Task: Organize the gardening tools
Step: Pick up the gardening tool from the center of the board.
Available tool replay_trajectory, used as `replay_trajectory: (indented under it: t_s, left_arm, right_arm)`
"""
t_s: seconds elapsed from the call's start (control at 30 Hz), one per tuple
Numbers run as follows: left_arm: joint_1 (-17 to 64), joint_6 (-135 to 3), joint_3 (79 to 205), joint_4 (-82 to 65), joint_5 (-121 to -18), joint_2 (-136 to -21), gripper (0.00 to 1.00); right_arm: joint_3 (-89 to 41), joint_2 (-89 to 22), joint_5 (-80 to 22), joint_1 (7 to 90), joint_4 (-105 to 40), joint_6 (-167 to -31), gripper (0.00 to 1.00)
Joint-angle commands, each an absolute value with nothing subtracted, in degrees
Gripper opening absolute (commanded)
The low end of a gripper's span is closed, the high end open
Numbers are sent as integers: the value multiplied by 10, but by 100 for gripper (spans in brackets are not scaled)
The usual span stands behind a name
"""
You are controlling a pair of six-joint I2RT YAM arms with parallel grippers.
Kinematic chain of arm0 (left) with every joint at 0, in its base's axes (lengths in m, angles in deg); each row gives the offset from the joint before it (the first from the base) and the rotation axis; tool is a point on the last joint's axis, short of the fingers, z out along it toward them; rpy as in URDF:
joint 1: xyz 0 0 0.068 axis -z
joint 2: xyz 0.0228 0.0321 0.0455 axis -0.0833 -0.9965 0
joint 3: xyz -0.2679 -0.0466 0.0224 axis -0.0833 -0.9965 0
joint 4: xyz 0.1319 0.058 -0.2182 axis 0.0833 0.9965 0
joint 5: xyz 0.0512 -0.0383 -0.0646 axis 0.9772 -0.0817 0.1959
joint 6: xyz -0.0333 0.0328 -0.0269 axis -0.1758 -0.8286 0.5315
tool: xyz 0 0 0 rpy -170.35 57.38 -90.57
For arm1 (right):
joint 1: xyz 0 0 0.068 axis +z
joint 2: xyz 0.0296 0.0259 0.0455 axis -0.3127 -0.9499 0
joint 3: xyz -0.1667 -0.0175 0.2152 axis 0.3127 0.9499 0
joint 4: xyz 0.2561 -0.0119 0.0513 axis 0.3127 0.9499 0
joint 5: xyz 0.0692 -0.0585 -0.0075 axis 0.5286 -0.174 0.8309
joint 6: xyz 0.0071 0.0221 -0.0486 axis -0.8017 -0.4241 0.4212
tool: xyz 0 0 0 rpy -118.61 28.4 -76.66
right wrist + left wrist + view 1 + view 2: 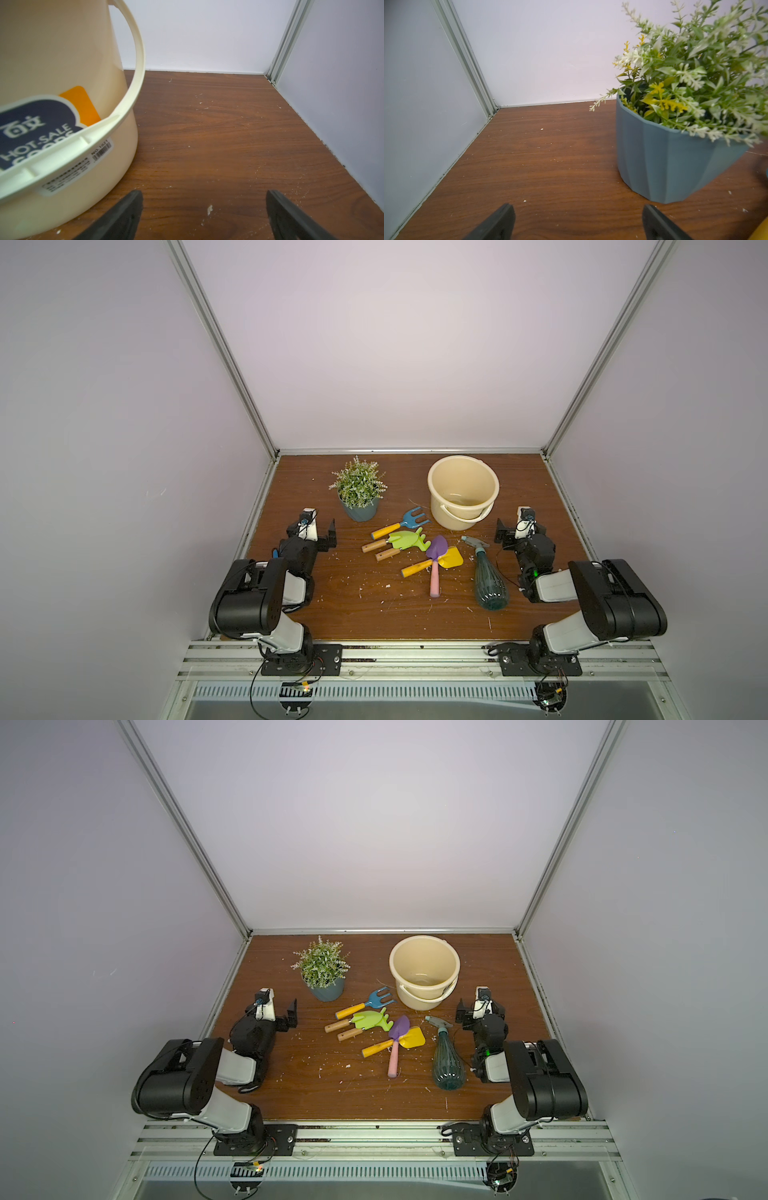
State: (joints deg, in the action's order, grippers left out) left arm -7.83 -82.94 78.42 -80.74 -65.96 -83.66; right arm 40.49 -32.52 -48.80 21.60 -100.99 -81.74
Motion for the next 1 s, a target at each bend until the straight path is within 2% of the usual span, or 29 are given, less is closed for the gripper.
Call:
replay_trajectory:
  t_s: [0.0, 0.43, 0.5, 0.6, 0.67, 0.8, 0.87, 0.97]
  left_arm:
    - [-73, -826, 795, -826, -666, -839, 99]
    - [-73, -825, 795, -824, -664, -841, 99]
    - [-73, -805, 802, -816, -605, -841, 99]
    - [-71, -794, 804, -781, -571, -801, 99]
    - [-66, -801, 819, -731, -570, -771, 99]
    - [-63, -782, 851, -639, -542, -698, 99]
    - [-76, -715, 878, -608, -545, -659, 99]
    - [-103, -592, 950, -483, -562, -628, 99]
  right_arm:
    - [393, -327, -481, 219, -1037, -810, 100]
    - [394, -326, -481, 220, -1037, -811, 100]
    - [386, -316, -503, 219, -1030, -821, 100]
    - [300, -259, -526, 220, -825, -831, 100]
    - [246, -241, -531, 215, -738, -853, 100]
    - [225, -209, -521, 212, -709, -876, 99]
    - [226, -182, -522, 210, -700, -898, 100]
    - [204, -148, -543, 209, -650, -963, 99]
